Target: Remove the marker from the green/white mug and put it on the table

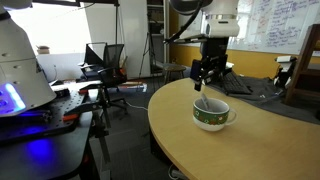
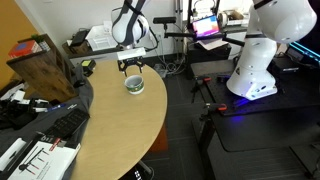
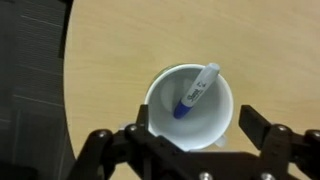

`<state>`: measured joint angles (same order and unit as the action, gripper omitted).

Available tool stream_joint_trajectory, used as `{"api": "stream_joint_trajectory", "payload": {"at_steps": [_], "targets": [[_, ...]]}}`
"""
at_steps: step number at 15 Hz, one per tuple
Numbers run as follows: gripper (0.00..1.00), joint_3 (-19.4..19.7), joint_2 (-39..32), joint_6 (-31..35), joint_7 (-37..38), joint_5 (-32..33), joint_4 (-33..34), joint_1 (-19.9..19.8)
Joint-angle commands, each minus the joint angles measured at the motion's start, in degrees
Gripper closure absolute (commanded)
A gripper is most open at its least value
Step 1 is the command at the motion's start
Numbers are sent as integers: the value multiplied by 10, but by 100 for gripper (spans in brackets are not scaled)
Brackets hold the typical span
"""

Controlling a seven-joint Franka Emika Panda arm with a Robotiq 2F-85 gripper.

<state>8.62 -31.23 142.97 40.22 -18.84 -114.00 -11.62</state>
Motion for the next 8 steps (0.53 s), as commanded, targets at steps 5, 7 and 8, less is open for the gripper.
{"api": "stream_joint_trajectory", "payload": {"at_steps": [5,7,8], "targets": [[43,8,-105,-84,-9,-63,127,-13],[45,11,-132,-94,-4,-69,154,-13],[42,12,-143,-103,-4,-71,166,-15]]}}
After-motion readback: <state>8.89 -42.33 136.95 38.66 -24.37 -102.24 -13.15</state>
